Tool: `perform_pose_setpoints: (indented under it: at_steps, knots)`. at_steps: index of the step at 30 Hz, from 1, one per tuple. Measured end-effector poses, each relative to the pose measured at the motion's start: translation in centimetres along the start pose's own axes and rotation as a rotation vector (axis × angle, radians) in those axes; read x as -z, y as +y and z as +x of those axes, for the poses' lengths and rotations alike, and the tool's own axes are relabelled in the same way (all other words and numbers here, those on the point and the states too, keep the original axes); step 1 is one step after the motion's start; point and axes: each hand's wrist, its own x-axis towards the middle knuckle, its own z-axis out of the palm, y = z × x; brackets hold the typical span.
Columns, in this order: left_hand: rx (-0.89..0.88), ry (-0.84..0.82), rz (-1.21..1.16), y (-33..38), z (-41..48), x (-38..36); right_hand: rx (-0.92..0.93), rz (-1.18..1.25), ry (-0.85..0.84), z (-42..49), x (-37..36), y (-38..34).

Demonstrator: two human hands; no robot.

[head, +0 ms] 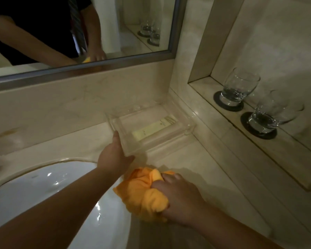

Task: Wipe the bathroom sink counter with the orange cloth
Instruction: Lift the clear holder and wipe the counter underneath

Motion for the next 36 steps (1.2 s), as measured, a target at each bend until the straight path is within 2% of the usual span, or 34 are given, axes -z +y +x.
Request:
perform_pose_setpoints:
  at_steps: [6,13,17,22,25,27,32,34,36]
  knots:
    - [-0.101,0.006,0.182,-0.8,0.0,-1.2,-0.048,0.049,-0.059,-1.9,-0.8,1.2]
    - [-0.095,0.016,0.088,-1.3,0.2,-1.3,-0.024,0.079,-0.054,-2.1,-0.8,1.5]
    - [0.014,0.034,0.055,-1.0,-0.2,-0.8,-0.026,0.107,-0.011,-2.4,-0.8,1.7]
    - [-0.002,0.066,0.118,-1.5,-1.1,0.5,-0.037,0.141,0.042,-3.0,-0.9,1.9]
    - [-0.04,0.077,0.172,-2.3,-1.7,1.6,-0.078,0.197,0.119,-4.1,-0.5,2.5]
    - [-0.026,0.087,0.197,-3.3,-2.1,2.5,-0.137,0.342,0.205,-5.1,-0.2,3.1]
    - [-0.011,0.114,0.238,-6.9,-4.8,3.7,-0.363,0.84,0.636,-7.0,0.8,5.2]
    - [0.023,0.13,0.243,-8.5,-5.6,4.1,-0.454,0.963,0.695,-6.1,1.6,6.0]
    - [0.054,0.114,0.274,-9.8,-6.3,4.4,-0.549,0.967,0.695,-4.6,2.7,6.6]
